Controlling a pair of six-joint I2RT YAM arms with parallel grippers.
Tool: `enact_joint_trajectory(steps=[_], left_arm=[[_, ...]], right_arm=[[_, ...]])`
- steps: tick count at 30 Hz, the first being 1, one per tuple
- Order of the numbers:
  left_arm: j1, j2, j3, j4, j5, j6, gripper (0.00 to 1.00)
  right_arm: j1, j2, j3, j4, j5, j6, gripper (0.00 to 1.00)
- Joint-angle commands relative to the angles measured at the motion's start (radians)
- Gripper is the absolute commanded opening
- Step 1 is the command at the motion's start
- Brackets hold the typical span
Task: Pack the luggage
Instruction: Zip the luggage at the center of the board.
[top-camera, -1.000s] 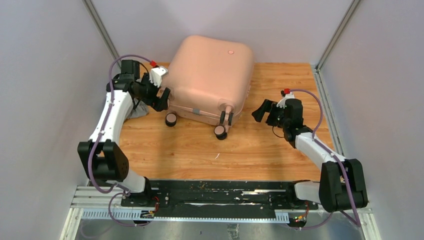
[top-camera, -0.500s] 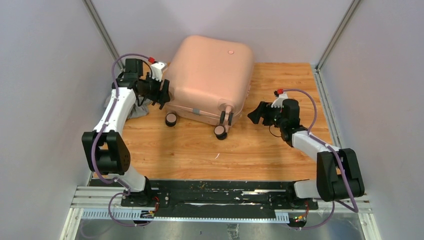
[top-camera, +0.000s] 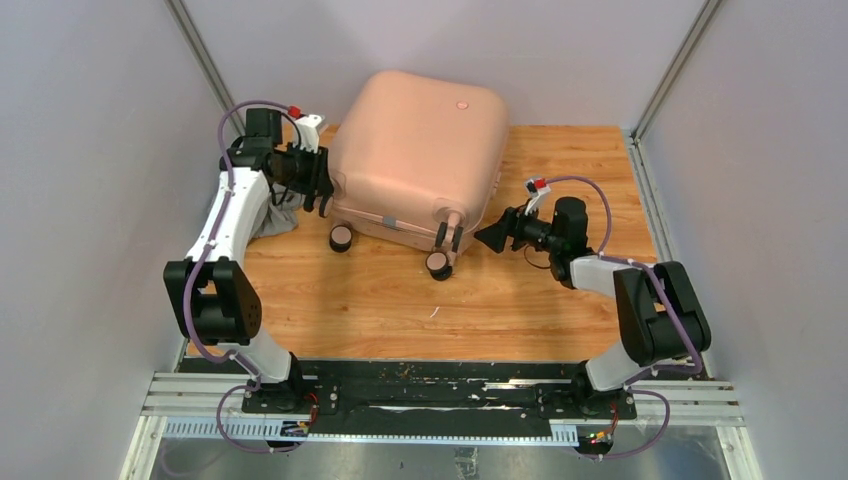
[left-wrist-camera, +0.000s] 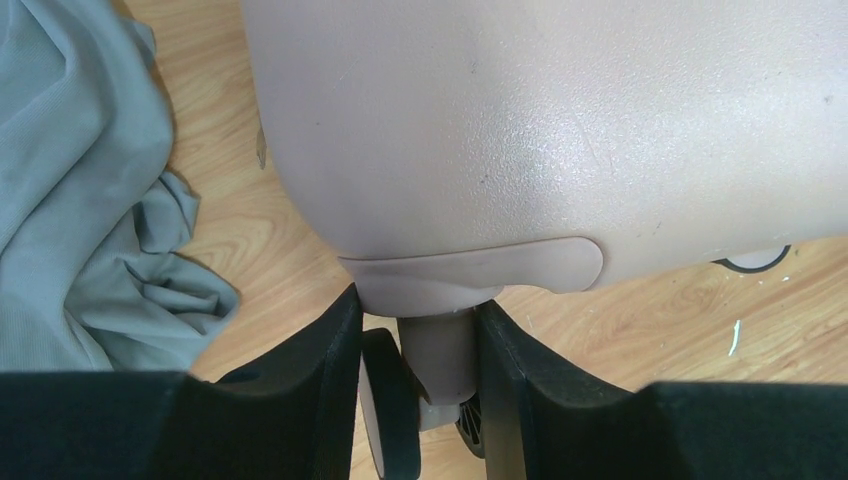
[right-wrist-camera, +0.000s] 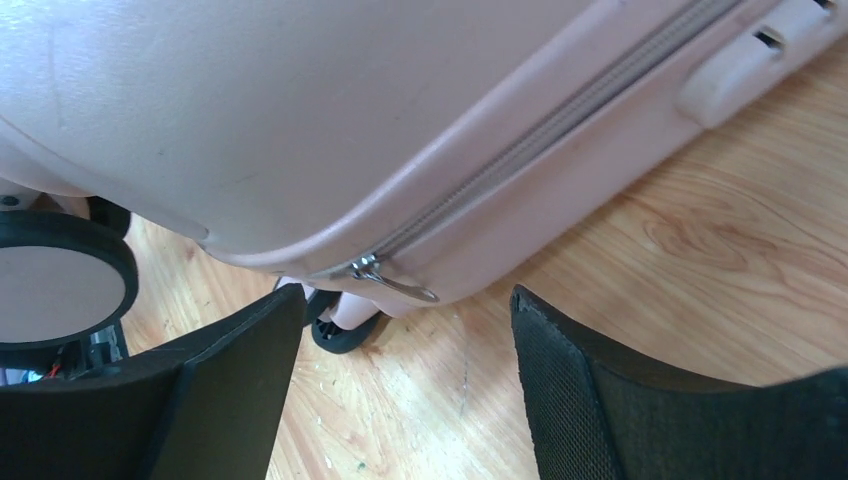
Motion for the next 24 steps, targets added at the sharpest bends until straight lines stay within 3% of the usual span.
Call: enact_joint_trajectory(steps=[1,14,23,24], left_arm=[[-0.007,-0.052,0.077,-0.031,0.121,-0.009,0.01],[-0.055,-0.089,0.150,-0.032,0.124,-0.055,0.00],[-0.055,-0.112,0.148,-0.070,0.104,-0.005,0.00],[-0.055,-0.113,0.144,-0.091,0.094,0.013,0.04]], right_arm=[[0.021,0.045,-0.004,0.180,-0.102,0.031,0.77],[0.047,0.085,0.013,0.167,-0.100,-0.012,0.59],[0.043,0.085,0.041,0.108,-0.075,-0.056,0.47],[0.043,0.089,0.044,0.110,-0.080,-0.050,0.45]])
